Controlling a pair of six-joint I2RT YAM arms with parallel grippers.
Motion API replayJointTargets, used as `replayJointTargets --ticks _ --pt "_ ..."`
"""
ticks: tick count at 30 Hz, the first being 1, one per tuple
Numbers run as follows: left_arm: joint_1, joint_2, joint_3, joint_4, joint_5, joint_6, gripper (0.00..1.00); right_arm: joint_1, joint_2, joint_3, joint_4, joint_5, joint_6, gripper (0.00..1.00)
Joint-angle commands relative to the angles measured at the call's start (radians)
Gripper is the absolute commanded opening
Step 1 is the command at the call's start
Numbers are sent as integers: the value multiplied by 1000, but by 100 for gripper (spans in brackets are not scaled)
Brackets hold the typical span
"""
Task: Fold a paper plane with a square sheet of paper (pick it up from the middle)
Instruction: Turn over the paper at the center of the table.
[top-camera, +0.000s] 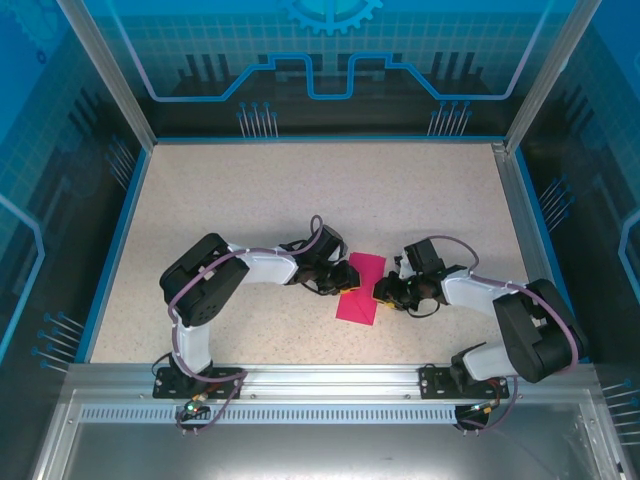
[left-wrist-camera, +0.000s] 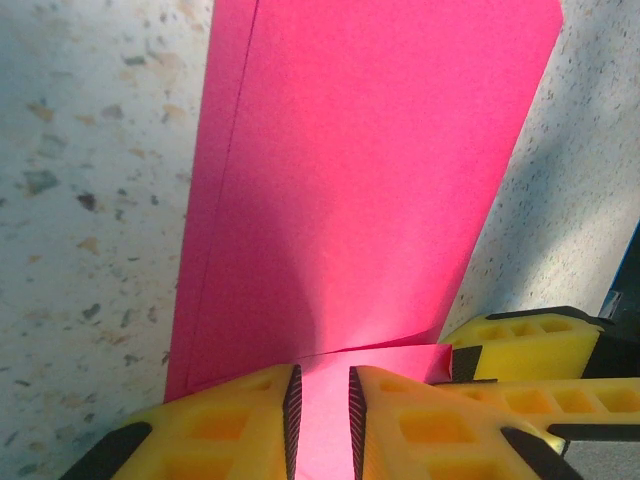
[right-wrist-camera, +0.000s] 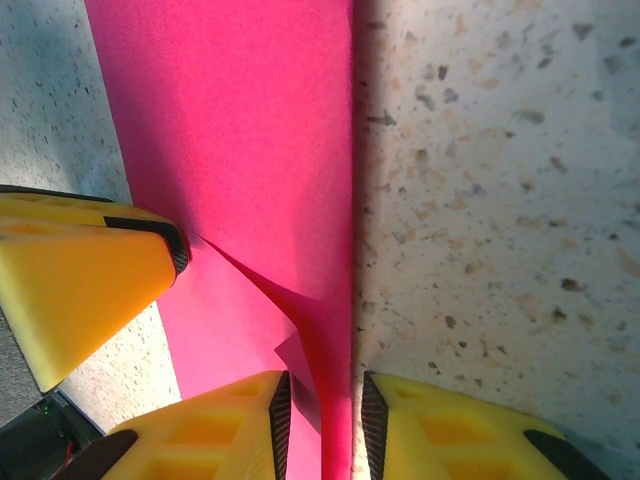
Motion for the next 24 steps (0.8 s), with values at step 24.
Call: replayJointTargets --ticks 24 --pt "-3 -26 29 -30 -16 1 24 20 -2 -28 145 -122 -24 29"
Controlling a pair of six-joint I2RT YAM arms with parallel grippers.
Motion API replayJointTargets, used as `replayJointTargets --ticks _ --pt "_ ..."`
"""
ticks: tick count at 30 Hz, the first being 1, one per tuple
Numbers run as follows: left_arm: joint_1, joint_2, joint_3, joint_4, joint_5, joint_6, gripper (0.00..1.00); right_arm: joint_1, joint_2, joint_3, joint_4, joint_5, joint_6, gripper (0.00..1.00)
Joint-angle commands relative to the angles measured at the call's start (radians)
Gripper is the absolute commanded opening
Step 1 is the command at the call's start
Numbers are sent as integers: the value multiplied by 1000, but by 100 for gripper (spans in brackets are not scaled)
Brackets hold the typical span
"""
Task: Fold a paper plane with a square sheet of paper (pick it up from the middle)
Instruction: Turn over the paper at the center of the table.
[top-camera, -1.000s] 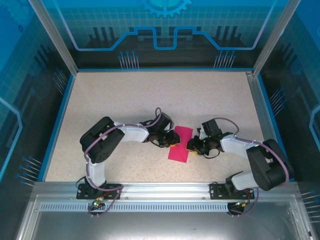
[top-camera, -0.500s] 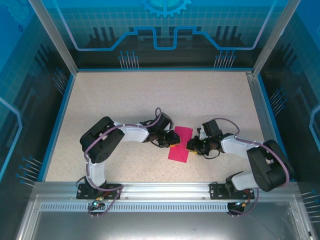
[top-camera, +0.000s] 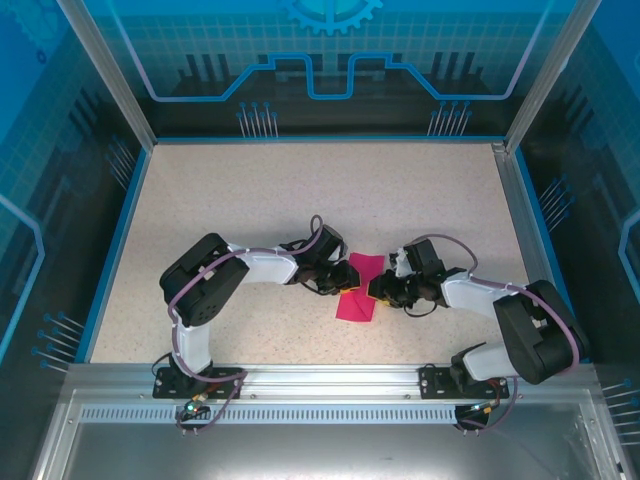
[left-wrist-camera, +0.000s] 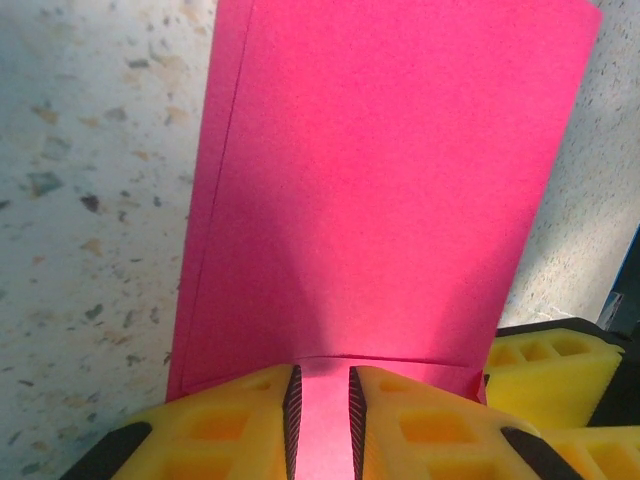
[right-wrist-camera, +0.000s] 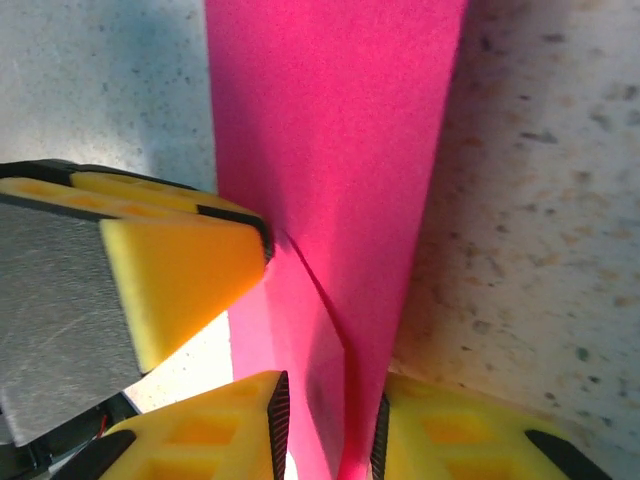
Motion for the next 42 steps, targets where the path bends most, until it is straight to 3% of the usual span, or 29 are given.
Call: replayJointTargets --ticks 1,7,18,24,33,42 --pt "-3 -28 22 -23 -13 0 24 13 8 -8 31 -41 -20 29" --pt "-3 -36 22 -20 -13 -2 24 16 20 -11 15 -20 -25 29" --pt "-3 -89 4 -12 -35 -2 26 27 12 7 1 -30 -38 12" --pt "-4 -200 -23 -117 -163 50 29 35 -24 66 -106 -5 -89 2" --pt "0 -446 -133 -245 -423 86 33 99 -93 290 -465 199 -203 0" --pt "43 -740 -303 -307 -631 55 44 250 -50 645 -870 586 -279 1"
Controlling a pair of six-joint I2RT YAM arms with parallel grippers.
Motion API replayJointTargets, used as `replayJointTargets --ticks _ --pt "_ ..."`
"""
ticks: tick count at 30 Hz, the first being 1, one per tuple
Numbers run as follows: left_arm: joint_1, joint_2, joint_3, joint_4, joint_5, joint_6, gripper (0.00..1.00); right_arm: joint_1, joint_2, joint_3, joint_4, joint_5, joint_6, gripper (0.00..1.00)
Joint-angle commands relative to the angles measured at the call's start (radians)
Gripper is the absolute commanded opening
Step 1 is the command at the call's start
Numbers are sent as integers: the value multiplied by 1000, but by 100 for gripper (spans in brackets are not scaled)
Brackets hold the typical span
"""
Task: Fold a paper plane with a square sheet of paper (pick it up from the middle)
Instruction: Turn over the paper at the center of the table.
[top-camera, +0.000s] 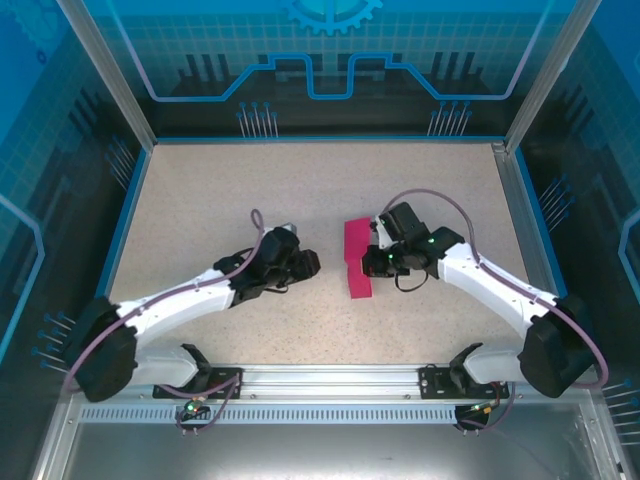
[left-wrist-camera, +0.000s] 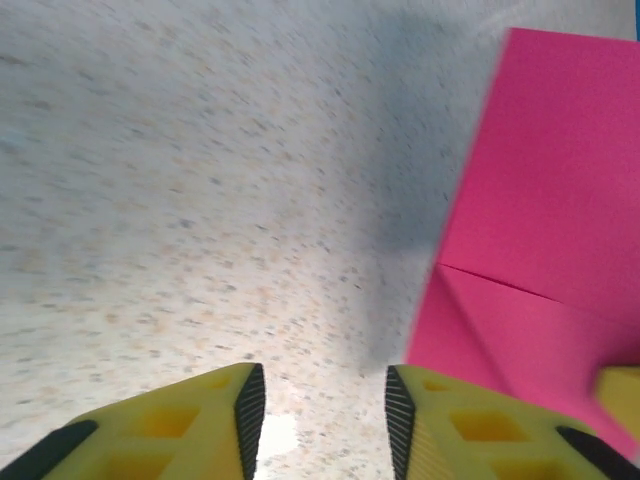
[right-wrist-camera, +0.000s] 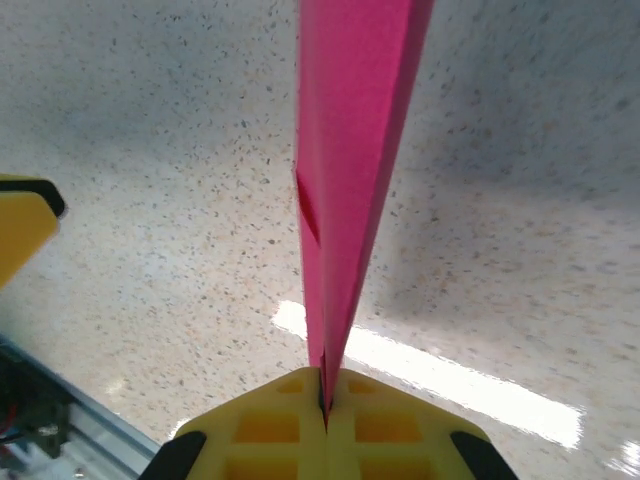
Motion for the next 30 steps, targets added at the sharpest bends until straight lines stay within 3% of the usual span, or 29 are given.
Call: replayJointTargets --ticks 1,8,12,18,26,30 --pt "29 -105 -69 -68 -132 -6 44 54 36 146 -265 247 -59 1" --pt "82 -289 -193 -135 -219 -74 56 181 288 516 -682 664 -26 2" --pt "94 -371 -241 -164 -261 -108 60 227 499 667 -820 768 38 4" --pt "102 -461 -275 -219 -302 -123 63 278 749 831 -859 743 103 6" --pt "111 -515 -280 -265 -297 -112 66 308 988 985 -785 506 146 11" --pt "111 -519 -274 -288 -269 -102 66 323 1049 1074 -731 392 114 27"
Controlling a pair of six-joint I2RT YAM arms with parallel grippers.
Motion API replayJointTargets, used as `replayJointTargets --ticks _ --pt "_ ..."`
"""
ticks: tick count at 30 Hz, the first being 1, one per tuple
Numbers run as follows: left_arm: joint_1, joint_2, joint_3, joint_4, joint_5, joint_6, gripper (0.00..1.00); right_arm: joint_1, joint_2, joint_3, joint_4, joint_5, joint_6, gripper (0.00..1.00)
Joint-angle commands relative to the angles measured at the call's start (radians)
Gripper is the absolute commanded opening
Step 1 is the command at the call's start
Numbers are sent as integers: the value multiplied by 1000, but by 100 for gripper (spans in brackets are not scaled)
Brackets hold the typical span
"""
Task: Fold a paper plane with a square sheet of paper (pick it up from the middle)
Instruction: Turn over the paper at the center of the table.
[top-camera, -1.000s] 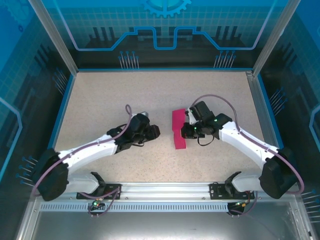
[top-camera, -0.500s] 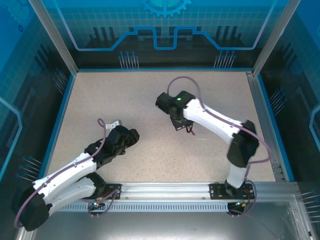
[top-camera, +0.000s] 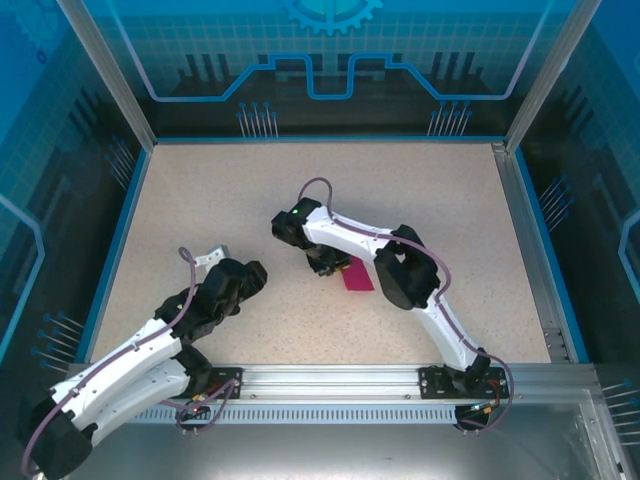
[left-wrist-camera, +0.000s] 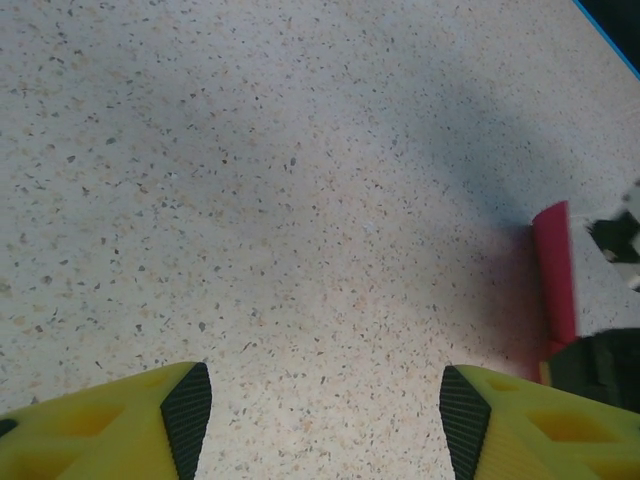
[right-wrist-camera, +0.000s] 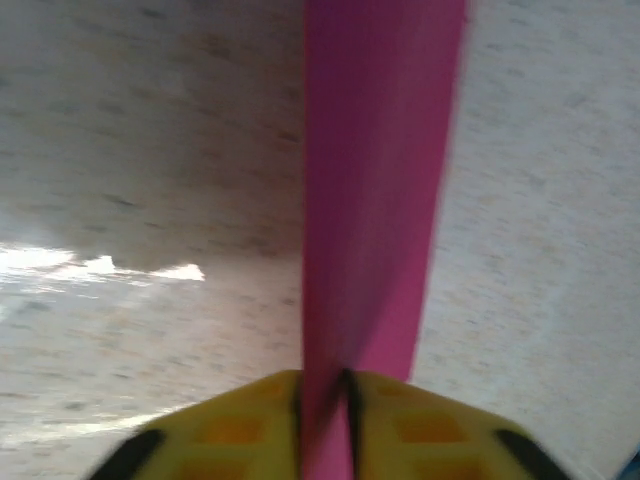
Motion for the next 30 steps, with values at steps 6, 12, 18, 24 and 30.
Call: replayJointTargets --ticks 6,12,18,24,30 --pt "15 20 23 -48 98 49 70 -2 -173 -99 317 -321 -43 45" --pt "14 165 47 114 325 127 71 -180 -494 -597 721 -489 -49 50" --pt "14 534 230 254 543 180 67 -383 -570 -801 910 -641 -111 47" --pt "24 857 474 261 614 191 57 -447 -449 -744 923 -699 -142 39" --pt "74 1004 554 284 625 124 48 -448 -393 -758 936 -691 -148 34"
